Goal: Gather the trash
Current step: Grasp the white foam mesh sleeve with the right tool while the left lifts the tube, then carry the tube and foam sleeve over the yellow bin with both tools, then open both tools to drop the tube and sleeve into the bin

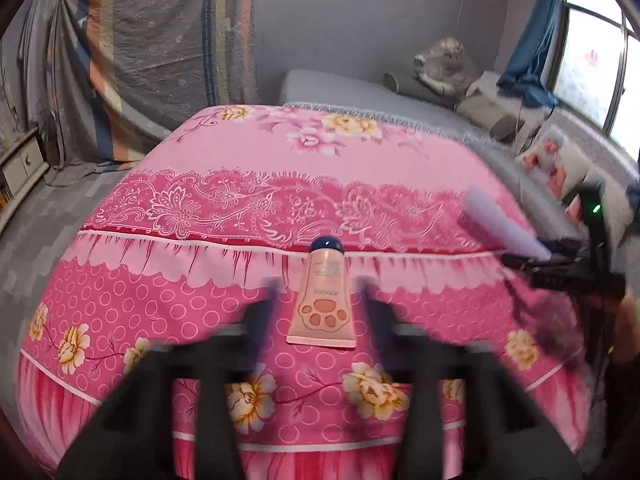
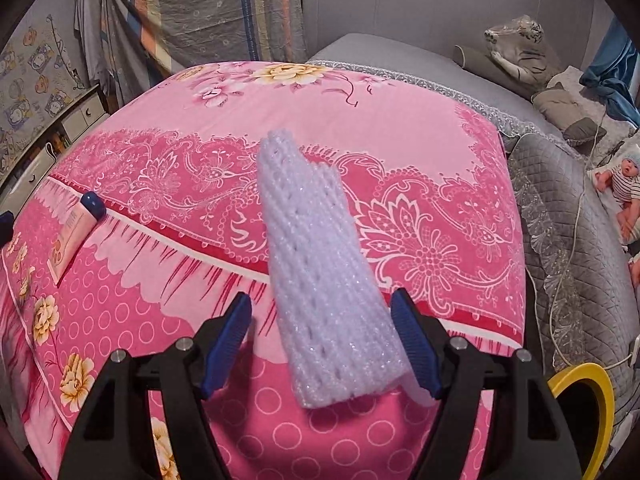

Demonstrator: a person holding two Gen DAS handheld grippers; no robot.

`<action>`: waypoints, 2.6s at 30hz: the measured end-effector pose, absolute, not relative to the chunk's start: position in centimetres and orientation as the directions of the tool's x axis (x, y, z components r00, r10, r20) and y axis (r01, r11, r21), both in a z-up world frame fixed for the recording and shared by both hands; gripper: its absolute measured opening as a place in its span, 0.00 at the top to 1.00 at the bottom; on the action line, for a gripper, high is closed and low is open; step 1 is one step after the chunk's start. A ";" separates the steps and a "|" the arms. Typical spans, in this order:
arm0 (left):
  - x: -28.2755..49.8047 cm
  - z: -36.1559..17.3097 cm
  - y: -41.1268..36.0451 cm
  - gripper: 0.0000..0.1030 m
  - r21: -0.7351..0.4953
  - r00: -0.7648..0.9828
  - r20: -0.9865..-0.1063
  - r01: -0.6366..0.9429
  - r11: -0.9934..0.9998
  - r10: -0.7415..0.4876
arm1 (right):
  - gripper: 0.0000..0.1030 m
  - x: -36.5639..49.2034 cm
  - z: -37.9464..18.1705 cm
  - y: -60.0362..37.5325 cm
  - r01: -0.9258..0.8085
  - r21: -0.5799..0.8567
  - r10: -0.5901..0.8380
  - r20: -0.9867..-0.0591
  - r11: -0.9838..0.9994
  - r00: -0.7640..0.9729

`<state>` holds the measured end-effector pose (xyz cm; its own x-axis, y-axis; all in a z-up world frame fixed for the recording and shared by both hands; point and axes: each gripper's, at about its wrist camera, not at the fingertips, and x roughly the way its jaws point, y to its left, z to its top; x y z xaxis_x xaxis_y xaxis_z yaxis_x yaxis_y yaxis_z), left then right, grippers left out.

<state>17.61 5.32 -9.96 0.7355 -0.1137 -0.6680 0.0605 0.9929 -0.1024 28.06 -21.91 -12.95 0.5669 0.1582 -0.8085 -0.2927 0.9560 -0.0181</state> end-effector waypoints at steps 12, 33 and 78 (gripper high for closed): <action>26.6 -14.9 4.5 0.56 -0.052 0.620 -0.781 0.051 0.997 -0.072 | 0.33 28.0 -13.1 -20.7 -0.315 -0.024 0.167 -0.808 0.949 0.564; 18.2 -7.0 3.0 0.67 -0.093 0.785 -0.607 0.079 0.992 -0.120 | 0.86 28.3 -11.0 -23.9 -0.239 0.163 0.273 -0.781 0.957 0.562; 17.1 -8.5 -40.8 0.38 -0.112 0.464 -0.661 0.717 0.688 -0.590 | 0.80 6.2 -13.5 -54.3 0.449 0.327 -0.055 -0.756 0.831 0.652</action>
